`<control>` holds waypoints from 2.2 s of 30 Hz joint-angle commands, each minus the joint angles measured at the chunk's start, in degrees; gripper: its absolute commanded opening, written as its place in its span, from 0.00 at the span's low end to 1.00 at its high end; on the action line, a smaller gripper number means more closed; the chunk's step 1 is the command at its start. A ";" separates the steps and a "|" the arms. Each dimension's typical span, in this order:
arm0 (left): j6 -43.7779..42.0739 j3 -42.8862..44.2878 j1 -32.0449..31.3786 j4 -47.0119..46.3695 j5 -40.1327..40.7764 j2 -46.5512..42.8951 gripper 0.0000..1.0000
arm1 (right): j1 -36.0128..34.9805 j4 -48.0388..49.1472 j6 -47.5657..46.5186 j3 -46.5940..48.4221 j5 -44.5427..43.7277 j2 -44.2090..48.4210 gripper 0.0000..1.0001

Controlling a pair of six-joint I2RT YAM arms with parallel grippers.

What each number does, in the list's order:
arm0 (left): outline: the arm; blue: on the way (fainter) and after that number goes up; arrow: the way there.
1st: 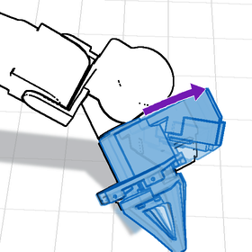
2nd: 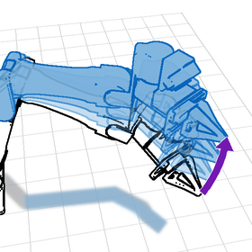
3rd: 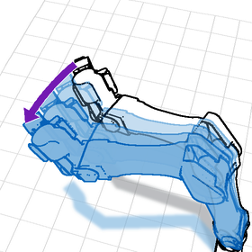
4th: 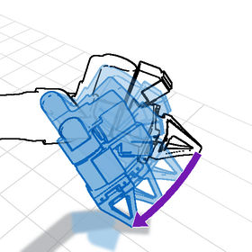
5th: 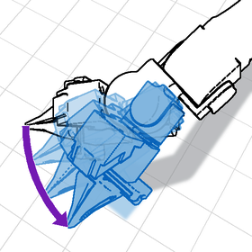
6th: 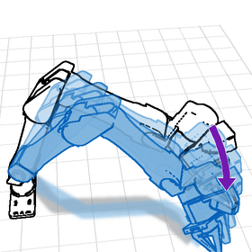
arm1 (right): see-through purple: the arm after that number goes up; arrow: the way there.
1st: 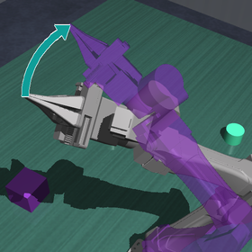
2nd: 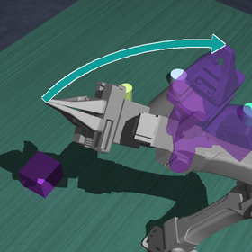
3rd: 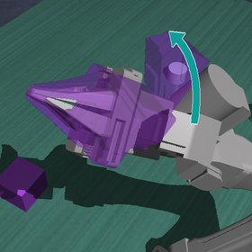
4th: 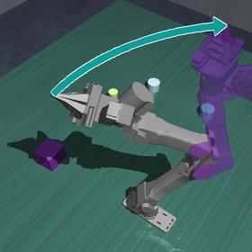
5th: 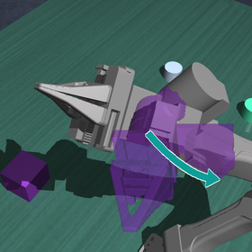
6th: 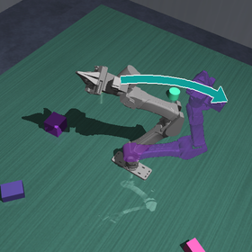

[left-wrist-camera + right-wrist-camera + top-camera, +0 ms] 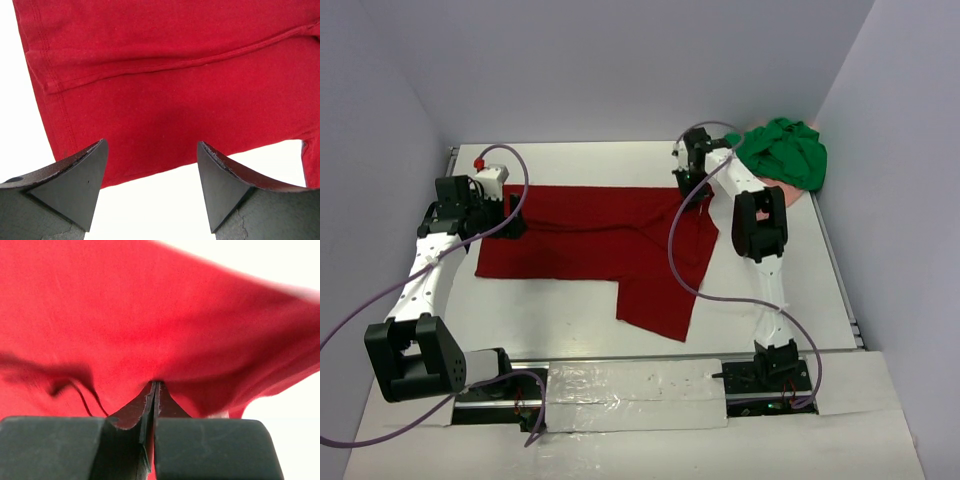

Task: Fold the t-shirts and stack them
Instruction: Fold the tshirt

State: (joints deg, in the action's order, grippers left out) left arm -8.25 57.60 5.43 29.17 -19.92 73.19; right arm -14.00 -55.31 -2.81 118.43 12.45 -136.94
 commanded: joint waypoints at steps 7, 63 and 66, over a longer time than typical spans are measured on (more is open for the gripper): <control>-1.33 1.81 0.46 -2.01 0.32 0.20 0.81 | 1.51 -2.79 1.40 18.95 -5.76 -8.79 0.00; -10.56 -13.83 20.94 -3.06 3.40 6.97 0.68 | 4.16 20.50 -11.87 -46.97 19.72 58.37 0.64; -9.33 -12.43 20.94 -4.39 3.40 8.02 0.68 | 4.16 20.86 -12.39 -47.50 19.54 58.11 0.64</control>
State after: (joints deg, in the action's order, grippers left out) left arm -19.59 43.83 26.00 29.04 -15.25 80.53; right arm -10.09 -35.27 -13.78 71.48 30.70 -80.49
